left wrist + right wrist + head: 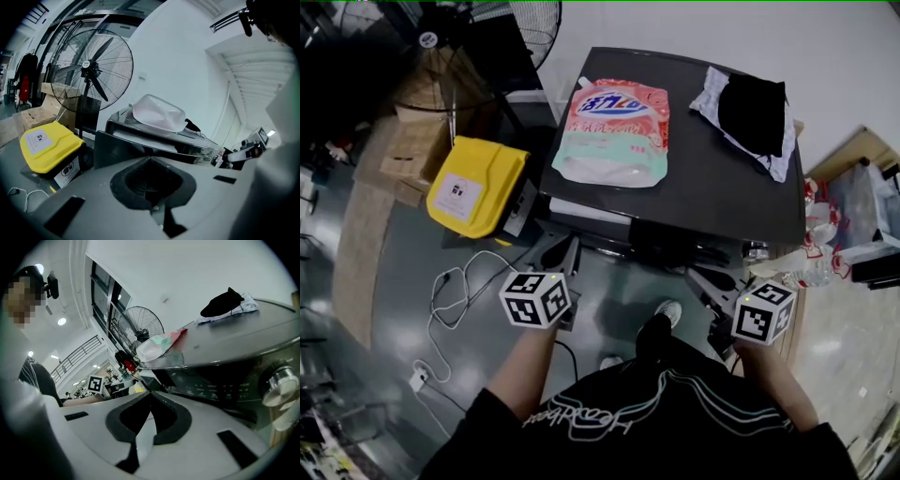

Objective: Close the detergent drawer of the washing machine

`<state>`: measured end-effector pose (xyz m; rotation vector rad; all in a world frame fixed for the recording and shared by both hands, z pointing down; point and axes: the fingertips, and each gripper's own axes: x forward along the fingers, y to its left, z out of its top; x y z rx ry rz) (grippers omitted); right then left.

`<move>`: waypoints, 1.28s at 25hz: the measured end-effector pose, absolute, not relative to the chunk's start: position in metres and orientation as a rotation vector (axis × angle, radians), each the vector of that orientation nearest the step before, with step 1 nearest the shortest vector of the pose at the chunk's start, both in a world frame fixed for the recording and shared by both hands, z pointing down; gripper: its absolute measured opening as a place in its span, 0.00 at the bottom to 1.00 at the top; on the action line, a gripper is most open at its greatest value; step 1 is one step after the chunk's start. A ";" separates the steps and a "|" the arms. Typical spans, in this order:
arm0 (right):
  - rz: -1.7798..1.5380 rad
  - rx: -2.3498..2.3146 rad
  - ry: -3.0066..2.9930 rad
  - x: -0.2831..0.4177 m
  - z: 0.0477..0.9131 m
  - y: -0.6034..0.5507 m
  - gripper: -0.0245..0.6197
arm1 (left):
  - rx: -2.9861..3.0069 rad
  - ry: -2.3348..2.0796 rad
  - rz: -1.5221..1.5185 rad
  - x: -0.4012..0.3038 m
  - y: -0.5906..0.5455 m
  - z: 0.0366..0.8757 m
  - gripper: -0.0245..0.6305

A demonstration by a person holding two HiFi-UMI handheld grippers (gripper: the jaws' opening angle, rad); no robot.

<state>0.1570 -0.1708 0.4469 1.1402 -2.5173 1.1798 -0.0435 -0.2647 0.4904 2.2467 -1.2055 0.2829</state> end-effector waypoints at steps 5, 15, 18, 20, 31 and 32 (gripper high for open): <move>1.181 1.168 -2.505 0.162 0.452 -0.170 0.08 | 2.259 -1.216 0.271 -0.044 -0.266 0.490 0.07; 1.218 1.153 -2.507 0.163 0.461 -0.172 0.08 | 2.252 -1.228 0.278 -0.043 -0.269 0.491 0.07; 1.221 1.151 -2.504 0.162 0.462 -0.171 0.08 | 2.244 -1.240 0.282 -0.041 -0.276 0.491 0.07; 1.225 1.155 -2.502 0.163 0.462 -0.172 0.08 | 2.230 -1.255 0.295 -0.038 -0.287 0.491 0.07; 1.232 1.198 -2.491 0.178 0.462 -0.176 0.08 | 2.231 -1.264 0.276 -0.032 -0.302 0.491 0.07; 1.230 1.198 -2.494 0.176 0.462 -0.177 0.08 | 2.234 -1.264 0.278 -0.031 -0.302 0.491 0.07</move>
